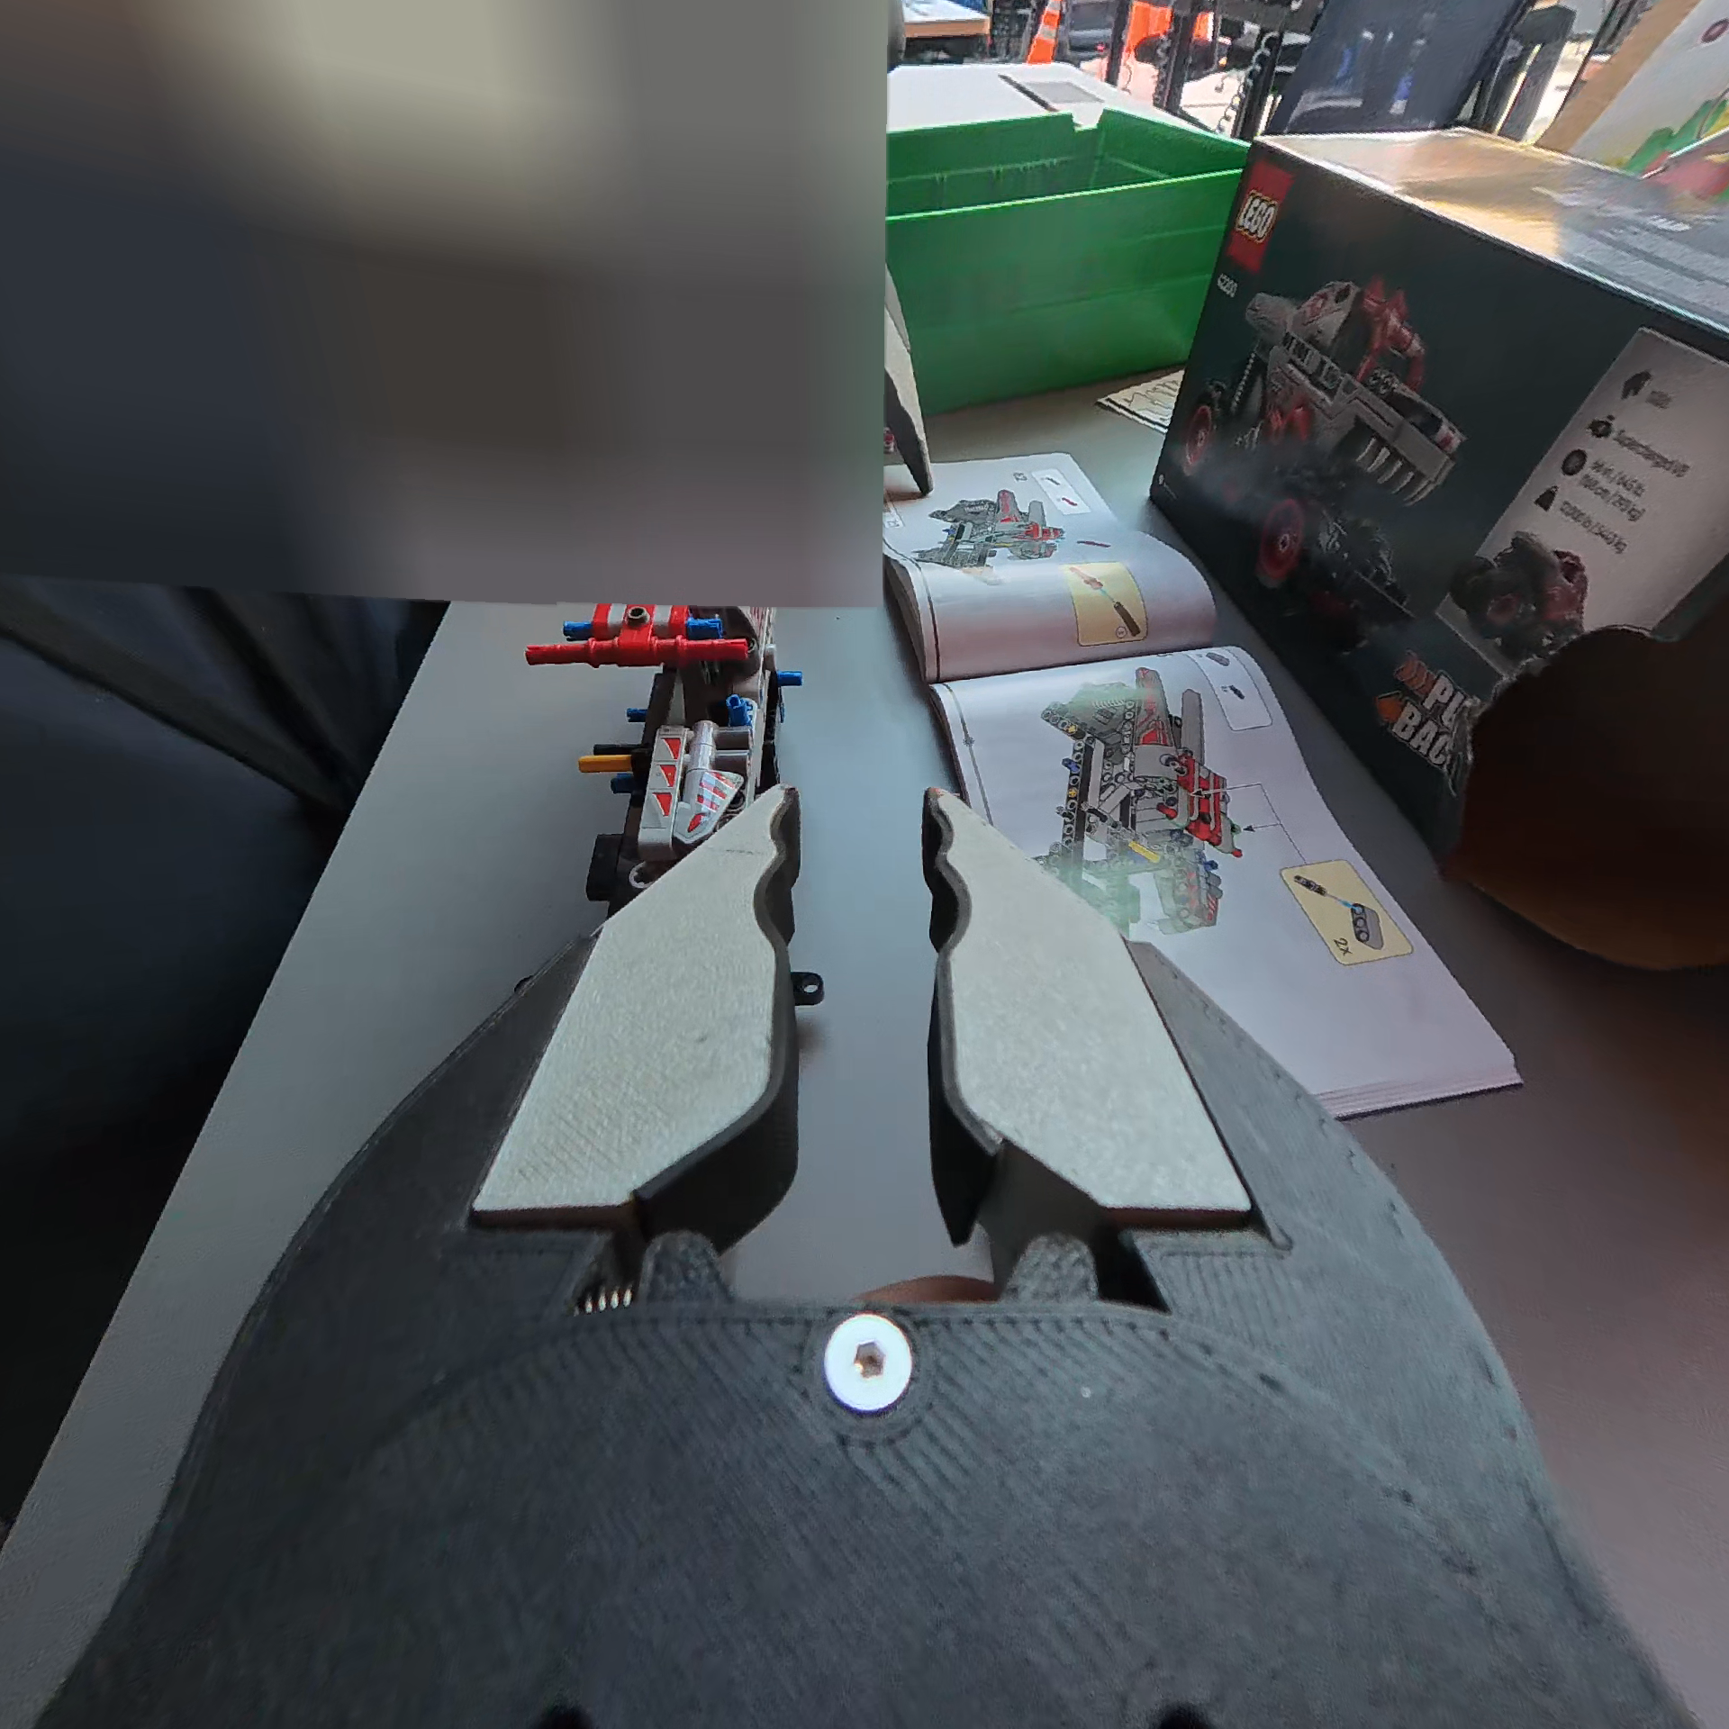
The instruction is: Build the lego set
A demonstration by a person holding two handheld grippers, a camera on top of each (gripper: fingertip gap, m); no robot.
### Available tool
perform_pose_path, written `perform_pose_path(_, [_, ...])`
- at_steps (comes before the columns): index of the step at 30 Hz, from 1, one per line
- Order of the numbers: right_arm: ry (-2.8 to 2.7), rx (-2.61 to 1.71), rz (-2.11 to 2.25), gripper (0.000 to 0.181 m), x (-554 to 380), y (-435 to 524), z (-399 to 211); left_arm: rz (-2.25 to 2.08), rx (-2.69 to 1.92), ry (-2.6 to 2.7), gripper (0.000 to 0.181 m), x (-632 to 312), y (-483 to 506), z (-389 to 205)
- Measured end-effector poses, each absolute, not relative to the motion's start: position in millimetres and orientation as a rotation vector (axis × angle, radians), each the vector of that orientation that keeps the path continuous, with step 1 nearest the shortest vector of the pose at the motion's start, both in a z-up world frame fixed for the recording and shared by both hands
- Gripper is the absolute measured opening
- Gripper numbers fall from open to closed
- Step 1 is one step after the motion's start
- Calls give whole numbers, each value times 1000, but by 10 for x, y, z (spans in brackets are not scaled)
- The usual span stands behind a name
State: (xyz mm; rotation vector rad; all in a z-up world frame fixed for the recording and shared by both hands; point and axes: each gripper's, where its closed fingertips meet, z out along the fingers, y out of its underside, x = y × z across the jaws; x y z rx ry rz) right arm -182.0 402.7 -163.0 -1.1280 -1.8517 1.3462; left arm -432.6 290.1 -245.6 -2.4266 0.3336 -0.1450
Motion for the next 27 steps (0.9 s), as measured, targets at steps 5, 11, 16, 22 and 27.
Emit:
perform_pose_path(5, [-1872, -1122, 1323, 23, -1829, 4005, -1665, -147, -2421, 334, 44, -4316, 2907, -2454])
perform_pose_path(11, [-1878, -1139, 1320, 23, -1853, 4011, -1713, -160, -2418, 343, 43, -4293, 2904, -2446])
perform_pose_path(16, [-1869, -1146, 1320, 23, -1854, 4037, -1716, -167, -2418, 344, 40, -4289, 2899, -2445])
perform_pose_path(22, [-1860, -1153, 1327, 23, -1868, 4056, -1720, -165, -2418, 341, 41, -4302, 2895, -2439])
perform_pose_path(27, [-1850, -1161, 1308, 22, -1866, 4100, -1726, -164, -2413, 346, 41, -4294, 2895, -2425])
